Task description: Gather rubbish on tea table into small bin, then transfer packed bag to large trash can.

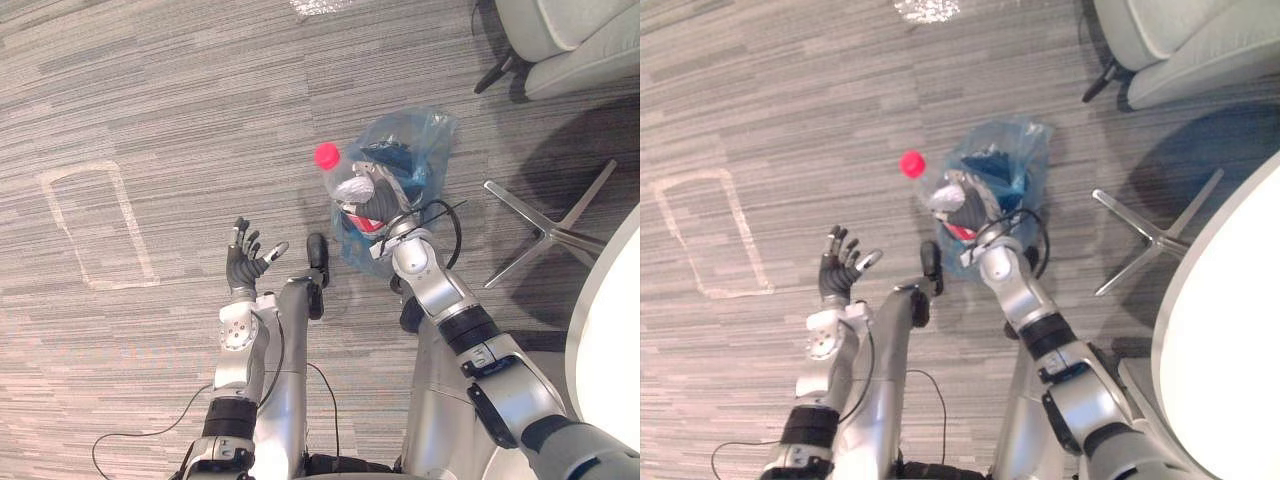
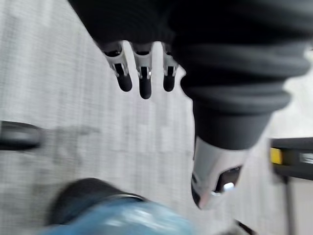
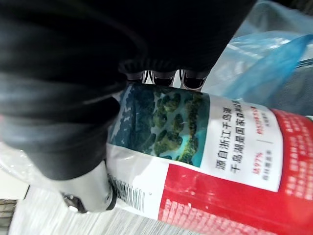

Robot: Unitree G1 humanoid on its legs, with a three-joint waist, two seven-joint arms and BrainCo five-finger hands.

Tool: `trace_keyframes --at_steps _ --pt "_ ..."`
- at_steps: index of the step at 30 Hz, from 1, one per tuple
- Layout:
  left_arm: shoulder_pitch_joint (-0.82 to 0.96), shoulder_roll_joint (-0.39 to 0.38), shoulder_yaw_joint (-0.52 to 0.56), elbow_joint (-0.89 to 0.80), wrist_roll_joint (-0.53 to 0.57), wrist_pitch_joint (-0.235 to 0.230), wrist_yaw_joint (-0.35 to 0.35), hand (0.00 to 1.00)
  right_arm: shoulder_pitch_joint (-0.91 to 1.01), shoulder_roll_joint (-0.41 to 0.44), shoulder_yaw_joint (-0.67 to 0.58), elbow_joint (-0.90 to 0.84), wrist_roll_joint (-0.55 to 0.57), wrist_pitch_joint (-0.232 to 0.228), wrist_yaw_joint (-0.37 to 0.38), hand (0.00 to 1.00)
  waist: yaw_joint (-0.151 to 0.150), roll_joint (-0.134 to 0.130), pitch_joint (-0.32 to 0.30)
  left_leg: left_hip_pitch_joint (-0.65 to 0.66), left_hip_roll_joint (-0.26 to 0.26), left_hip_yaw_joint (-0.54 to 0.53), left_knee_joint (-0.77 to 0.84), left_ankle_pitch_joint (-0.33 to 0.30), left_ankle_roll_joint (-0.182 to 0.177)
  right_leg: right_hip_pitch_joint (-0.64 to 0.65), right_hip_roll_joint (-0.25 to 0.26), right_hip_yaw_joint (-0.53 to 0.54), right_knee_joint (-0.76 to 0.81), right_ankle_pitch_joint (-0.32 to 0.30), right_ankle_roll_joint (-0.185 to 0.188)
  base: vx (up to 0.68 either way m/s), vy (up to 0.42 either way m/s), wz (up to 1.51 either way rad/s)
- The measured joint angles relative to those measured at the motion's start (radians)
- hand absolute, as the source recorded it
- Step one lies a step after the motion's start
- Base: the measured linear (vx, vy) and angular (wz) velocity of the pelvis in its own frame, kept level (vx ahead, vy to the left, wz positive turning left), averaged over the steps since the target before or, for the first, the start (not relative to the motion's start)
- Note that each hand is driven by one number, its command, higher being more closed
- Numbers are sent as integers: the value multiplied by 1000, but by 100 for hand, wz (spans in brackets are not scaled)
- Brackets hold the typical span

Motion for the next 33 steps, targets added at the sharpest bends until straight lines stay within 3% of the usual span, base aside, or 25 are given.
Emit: trace_keyframes --at_steps 6,7,14,18,25,29,33 --pt "-34 -5 -2 87 -2 -7 7 0 -4 27 -77 51 -36 40 -75 100 -2 -11 -3 -4 0 7 -34 21 -7 -18 1 0 -11 5 -7 3 -4 1" --pt "-42 -6 -3 95 -2 -7 10 0 -6 28 -84 56 -35 43 -82 0 -4 -13 -4 -4 0 8 -35 22 -6 -18 1 0 -12 5 -7 0 0 0" --pt "-48 -10 -51 121 -49 -32 13 0 10 32 -108 69 12 46 -78 0 -8 -35 -16 -4 0 14 -55 32 -10 -25 3 0 -25 10 -13 9 -2 0" --pt "-43 7 -89 -60 -34 -19 15 0 20 53 -107 66 20 42 -67 0 -9 -37 -17 0 2 21 -56 33 -9 -25 3 5 -26 13 -16 6 -1 -2" --pt "-117 -9 -99 54 -61 -37 3 0 99 62 -20 2 -100 35 -44 0 -15 -74 -49 3 28 26 -66 34 -9 0 36 2 -95 49 -15 15 0 -12" --pt "-217 -19 -119 109 -72 -38 15 0 124 143 12 33 -186 36 -30 0 -48 -110 -69 4 33 23 -62 36 -10 7 41 -3 -102 53 -19 4 -2 -2" --pt "-237 -44 -118 171 -72 -36 35 0 128 179 30 131 -238 52 -7 0 -52 -114 -71 6 43 19 -66 37 -12 24 57 -7 -140 74 -20 11 -2 -8"
